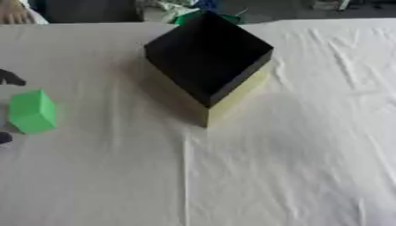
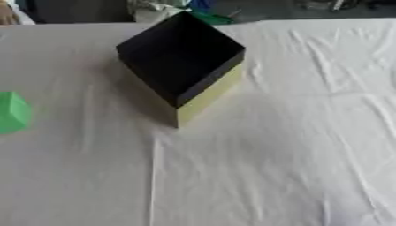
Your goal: Pick up objects on the table and place them in the box.
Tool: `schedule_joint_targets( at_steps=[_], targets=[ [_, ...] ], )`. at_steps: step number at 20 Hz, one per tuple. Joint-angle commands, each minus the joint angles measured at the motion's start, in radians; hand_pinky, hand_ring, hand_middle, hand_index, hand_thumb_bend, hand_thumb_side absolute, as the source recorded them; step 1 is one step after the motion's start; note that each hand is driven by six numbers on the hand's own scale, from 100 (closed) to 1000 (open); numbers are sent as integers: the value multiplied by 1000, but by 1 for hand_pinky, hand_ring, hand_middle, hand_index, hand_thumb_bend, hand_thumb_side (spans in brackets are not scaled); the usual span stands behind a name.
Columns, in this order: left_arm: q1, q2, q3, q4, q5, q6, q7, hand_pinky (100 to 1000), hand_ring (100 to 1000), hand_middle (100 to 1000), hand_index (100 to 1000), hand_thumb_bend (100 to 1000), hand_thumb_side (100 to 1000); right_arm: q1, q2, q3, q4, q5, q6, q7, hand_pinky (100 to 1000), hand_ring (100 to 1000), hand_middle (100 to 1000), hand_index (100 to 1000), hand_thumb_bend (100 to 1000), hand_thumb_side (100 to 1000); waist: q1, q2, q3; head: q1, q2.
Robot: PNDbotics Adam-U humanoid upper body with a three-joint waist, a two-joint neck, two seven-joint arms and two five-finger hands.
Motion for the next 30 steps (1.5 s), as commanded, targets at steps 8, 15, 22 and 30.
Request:
schedule_joint_targets(
  at_steps=[8, 15, 22, 30],
  targets=[
    [-44, 19, -6, 99, 5, 37, 6, 884, 955, 922, 1000, 465, 349, -13, -13, -3, -15, -8, 4, 6, 677, 738, 747, 810, 100, 1000, 1, -6, -6, 9, -2],
    [-95, -23, -30, 167, 21, 21, -9, 883, 963, 923, 1000, 460, 361, -14, -2, -1, -15, -12, 7, 7, 676, 736, 743, 808, 100, 1000, 0, -4, -13, 16, -4],
    [-165, -65, -50, 228, -26, 1, 2, 887, 970, 926, 1000, 463, 347, -17, 4, 5, -15, -17, 11, 16, 675, 734, 741, 808, 100, 1000, 0, 0, -16, 20, -5],
    [-230, -123, -74, 313, -26, -52, -29, 883, 968, 900, 973, 429, 369, -21, 13, 6, -15, -20, 14, 21, 675, 734, 740, 808, 100, 1000, 1, 7, -24, 23, -7]
  ],
)
